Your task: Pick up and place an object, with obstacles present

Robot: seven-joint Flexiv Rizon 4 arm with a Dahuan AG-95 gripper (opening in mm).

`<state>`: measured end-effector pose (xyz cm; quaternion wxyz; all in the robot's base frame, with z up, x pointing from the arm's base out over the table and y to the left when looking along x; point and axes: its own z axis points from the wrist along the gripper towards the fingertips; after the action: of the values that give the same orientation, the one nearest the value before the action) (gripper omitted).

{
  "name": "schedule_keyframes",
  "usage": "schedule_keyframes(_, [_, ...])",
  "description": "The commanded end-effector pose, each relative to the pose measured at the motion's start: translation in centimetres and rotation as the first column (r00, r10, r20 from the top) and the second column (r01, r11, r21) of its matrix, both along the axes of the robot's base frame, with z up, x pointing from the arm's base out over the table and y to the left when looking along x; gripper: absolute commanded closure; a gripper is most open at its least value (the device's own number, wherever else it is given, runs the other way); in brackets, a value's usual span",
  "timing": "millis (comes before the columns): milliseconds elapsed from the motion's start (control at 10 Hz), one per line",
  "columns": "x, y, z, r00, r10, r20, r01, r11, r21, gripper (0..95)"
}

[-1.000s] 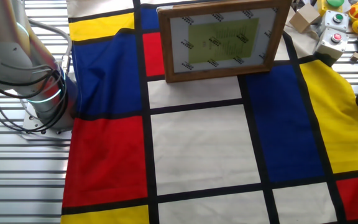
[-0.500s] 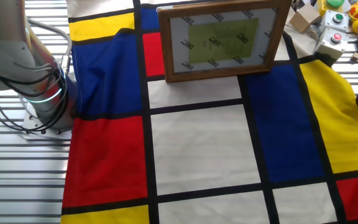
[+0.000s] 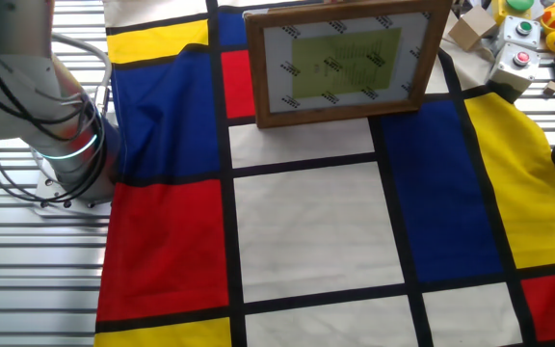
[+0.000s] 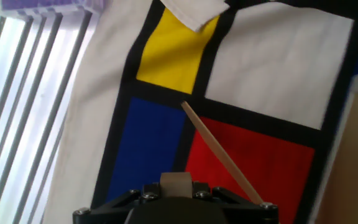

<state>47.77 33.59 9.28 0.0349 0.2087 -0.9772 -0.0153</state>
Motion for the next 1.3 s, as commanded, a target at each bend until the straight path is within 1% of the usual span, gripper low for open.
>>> schedule_keyframes(100, [0.5, 0.1, -1.3, 1.0, 0.013, 0.009, -0.013, 1.0, 0.003, 95.0])
schedule_keyframes(400, [0.8, 0.4, -3.0, 1.0, 0.015, 0.023, -0.015, 1.0, 0.0, 95.0])
schedule_keyframes(700, [1.0, 0.1, -4.1, 0.999, 0.032, 0.034, -0.032, 0.999, 0.003, 95.0])
schedule_keyframes(800, [1.1, 0.0, -4.8, 0.999, 0.037, 0.039, -0.037, 0.999, 0.005, 95.0])
schedule_keyframes(900, [1.1, 0.0, -5.0, 0.998, 0.047, 0.041, -0.047, 0.999, 0.005, 95.0])
schedule_keyframes(1000, [1.1, 0.0, -5.0, 0.997, 0.058, 0.041, -0.058, 0.998, 0.006, 76.0])
schedule_keyframes(1200, [1.1, 0.0, -5.0, 0.997, 0.064, 0.041, -0.065, 0.998, 0.005, 76.0])
schedule_keyframes(1300, [1.1, 0.0, -5.0, 0.996, 0.08, 0.042, -0.081, 0.997, 0.005, 57.0])
